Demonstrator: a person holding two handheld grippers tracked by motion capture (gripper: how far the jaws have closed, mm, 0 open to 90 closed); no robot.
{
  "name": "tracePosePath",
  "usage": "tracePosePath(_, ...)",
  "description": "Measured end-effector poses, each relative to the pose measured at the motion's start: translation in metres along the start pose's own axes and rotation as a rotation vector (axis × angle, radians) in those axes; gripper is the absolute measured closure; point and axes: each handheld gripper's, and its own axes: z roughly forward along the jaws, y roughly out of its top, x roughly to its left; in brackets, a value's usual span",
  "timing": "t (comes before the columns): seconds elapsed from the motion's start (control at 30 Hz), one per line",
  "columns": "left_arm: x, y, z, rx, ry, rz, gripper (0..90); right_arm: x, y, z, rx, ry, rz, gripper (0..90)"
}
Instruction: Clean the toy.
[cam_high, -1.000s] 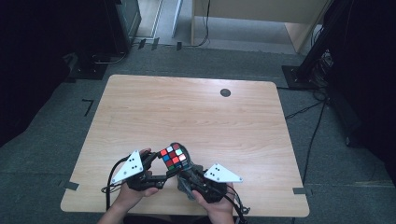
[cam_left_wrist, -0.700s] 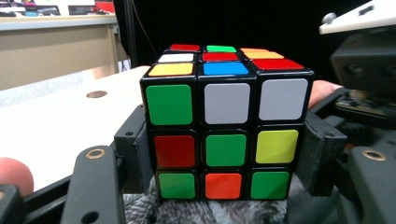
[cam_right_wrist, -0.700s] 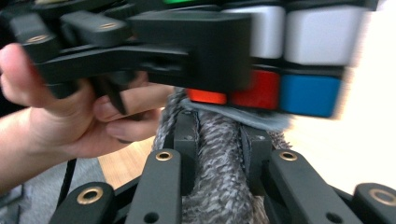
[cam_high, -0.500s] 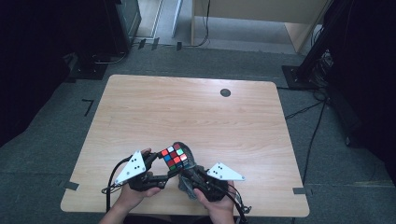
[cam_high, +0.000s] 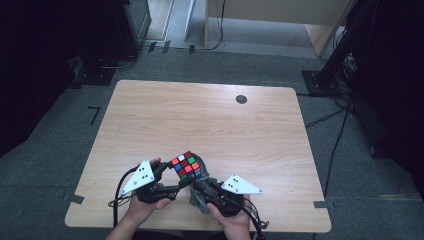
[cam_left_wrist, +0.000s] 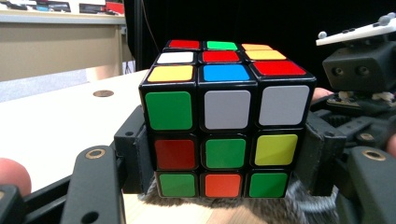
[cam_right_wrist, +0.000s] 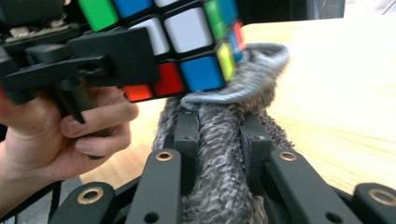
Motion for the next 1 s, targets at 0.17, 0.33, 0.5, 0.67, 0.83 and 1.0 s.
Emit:
tracePosePath(0.17,-0.003,-0.002,0.004,0.021,-0.001,0.021,33.9,0.026,-0.005,0.012,0.054,0.096,-0.074,74.3)
tracePosePath(0.33,-0.001,0.001,-0.001,0.000,0.010,0.005,34.0,0.012,0.000,0.004,0.027,0.025,-0.049,74.6)
tracePosePath(0.5,-0.002,0.000,0.002,0.001,0.000,0.001,33.9,-0.001,0.000,-0.001,-0.001,-0.018,0.038,74.5)
tracePosePath(0.67,0.001,0.000,0.000,0.004,0.006,0.009,33.9,0.019,-0.004,0.009,0.031,0.060,-0.042,74.3)
tracePosePath(0.83,0.006,0.000,-0.006,-0.007,-0.008,0.010,34.0,-0.008,0.004,-0.005,-0.008,-0.043,0.015,74.3)
tracePosePath(1.0,0.000,-0.003,-0.001,0.043,-0.063,0.086,34.0,-0.027,0.027,-0.036,-0.168,0.014,0.089,74.1)
